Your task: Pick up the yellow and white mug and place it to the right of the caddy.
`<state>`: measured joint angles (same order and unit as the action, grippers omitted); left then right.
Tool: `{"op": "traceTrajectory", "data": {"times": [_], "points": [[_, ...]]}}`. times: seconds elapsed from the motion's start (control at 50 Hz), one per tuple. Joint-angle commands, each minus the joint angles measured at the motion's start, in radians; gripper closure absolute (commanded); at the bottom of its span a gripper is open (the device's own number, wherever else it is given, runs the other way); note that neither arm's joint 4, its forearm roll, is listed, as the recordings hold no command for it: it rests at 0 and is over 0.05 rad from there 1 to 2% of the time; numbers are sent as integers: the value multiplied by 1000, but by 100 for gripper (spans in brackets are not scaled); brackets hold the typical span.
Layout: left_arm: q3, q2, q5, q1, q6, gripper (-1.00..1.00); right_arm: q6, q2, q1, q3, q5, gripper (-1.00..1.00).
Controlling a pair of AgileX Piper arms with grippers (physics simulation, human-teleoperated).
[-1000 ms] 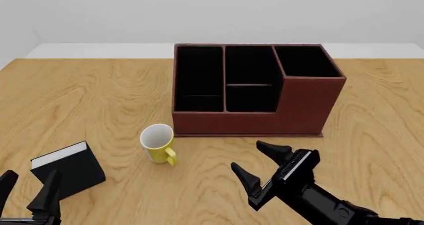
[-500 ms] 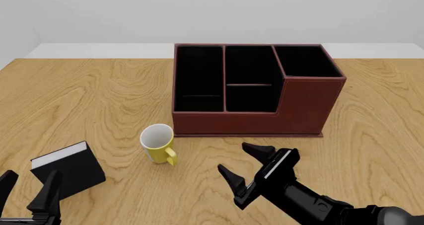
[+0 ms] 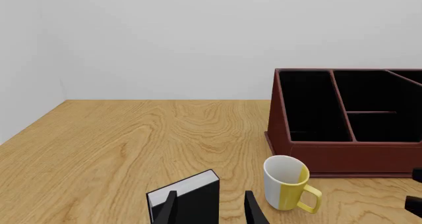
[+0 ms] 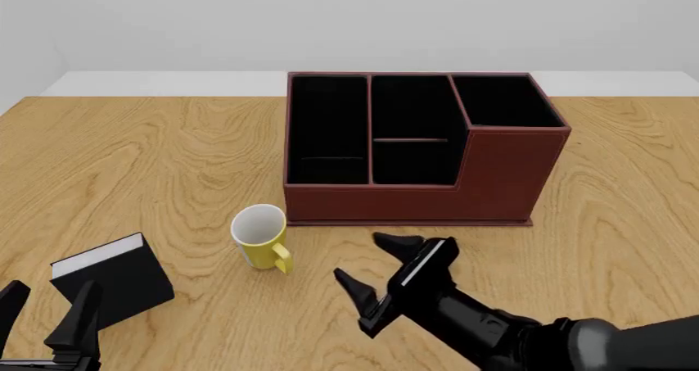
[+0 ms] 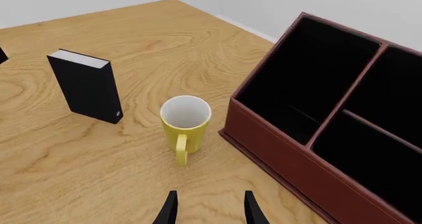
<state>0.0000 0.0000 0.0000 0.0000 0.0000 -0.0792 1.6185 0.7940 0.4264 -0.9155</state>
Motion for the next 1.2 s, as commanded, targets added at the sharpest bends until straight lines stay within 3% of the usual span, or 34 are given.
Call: {"op": "traceTrajectory", "data": {"times": [0.02, 1.2], "points": [[0, 0, 0, 0, 0, -100, -1, 56, 16, 51, 6, -100], [0, 0, 0, 0, 0, -100, 12, 307, 27, 321, 72, -100]]}}
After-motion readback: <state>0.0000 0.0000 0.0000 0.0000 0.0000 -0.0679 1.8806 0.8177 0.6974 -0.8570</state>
